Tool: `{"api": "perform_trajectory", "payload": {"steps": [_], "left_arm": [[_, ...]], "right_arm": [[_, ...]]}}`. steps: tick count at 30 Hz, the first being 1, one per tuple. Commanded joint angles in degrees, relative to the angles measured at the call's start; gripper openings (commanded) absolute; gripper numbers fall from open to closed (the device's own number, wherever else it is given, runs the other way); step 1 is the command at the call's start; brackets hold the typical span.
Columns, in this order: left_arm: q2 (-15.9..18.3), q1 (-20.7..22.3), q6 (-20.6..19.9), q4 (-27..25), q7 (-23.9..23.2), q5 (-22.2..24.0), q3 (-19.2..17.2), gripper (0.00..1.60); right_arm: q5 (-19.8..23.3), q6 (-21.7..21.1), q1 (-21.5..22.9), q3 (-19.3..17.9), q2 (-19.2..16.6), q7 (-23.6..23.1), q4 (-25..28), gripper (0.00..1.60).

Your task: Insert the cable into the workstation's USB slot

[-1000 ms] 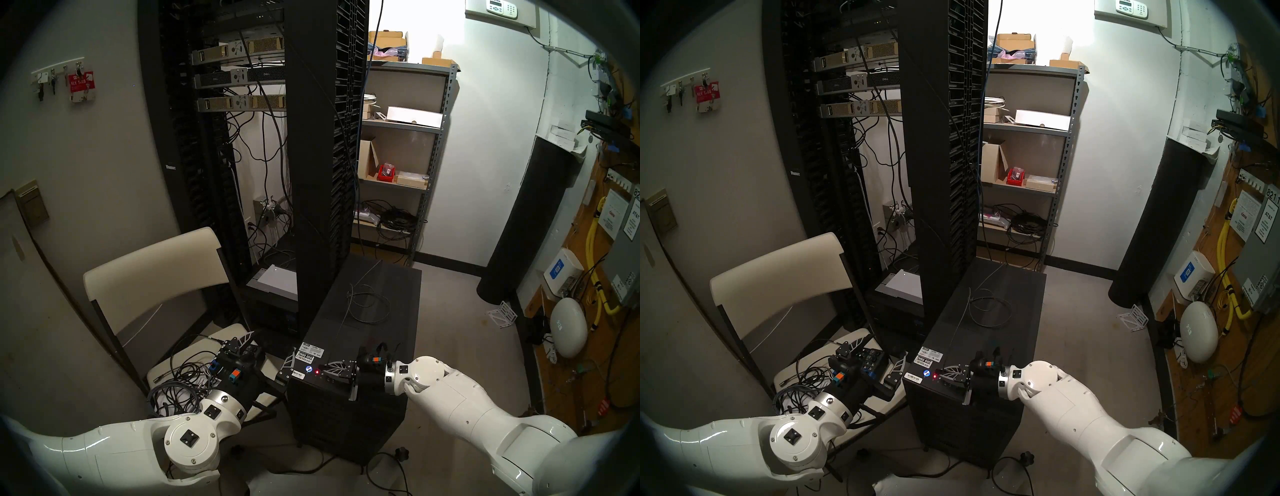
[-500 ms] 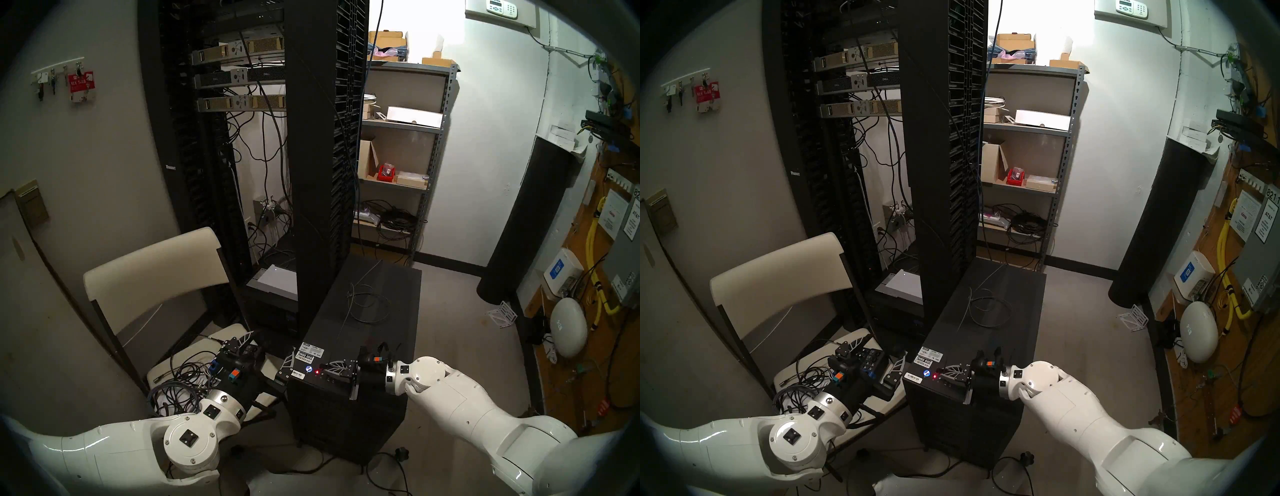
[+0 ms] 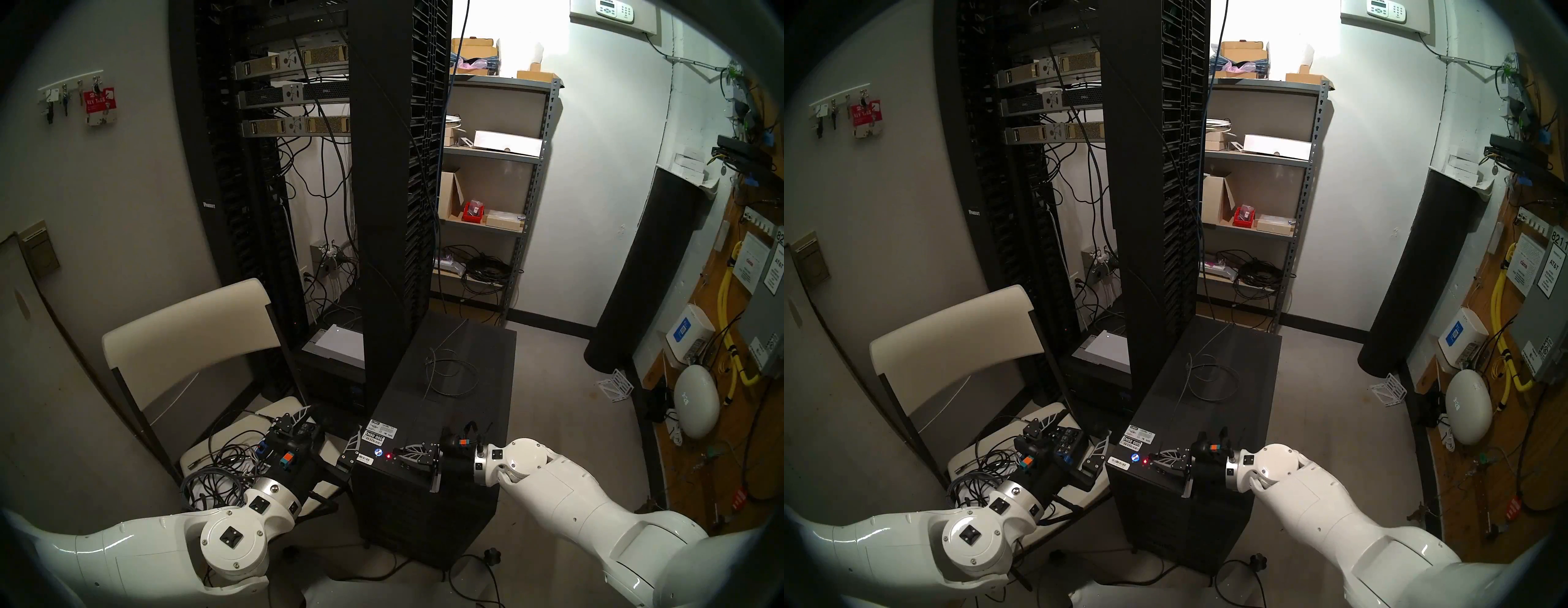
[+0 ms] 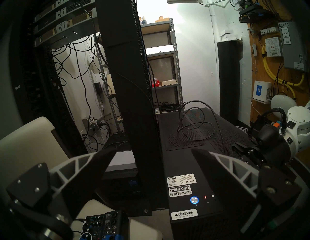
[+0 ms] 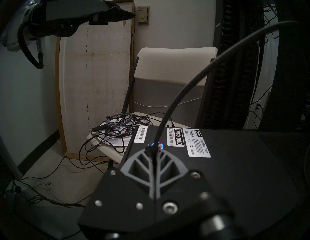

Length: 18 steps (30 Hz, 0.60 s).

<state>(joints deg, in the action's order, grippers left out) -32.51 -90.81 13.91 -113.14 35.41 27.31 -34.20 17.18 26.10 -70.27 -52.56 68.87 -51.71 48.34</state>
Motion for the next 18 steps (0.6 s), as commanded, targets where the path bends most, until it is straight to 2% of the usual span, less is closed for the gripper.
{"api": "perform_trajectory", "payload": {"steps": [1, 18], "left_arm": [[0.0, 0.2, 0.5, -0.8, 0.1, -0.1, -0.3, 1.6], [0.3, 0.2, 0.3, -1.4, 0.5, 0.0, -0.3, 1.6]], "right_arm": [[-1.1, -2.9, -0.2, 0.7, -1.1, 0.3, 1.6, 0.0], [-2.9, -6.8, 0.8, 2.2, -0.6, -0.3, 0.9, 0.0]]}}
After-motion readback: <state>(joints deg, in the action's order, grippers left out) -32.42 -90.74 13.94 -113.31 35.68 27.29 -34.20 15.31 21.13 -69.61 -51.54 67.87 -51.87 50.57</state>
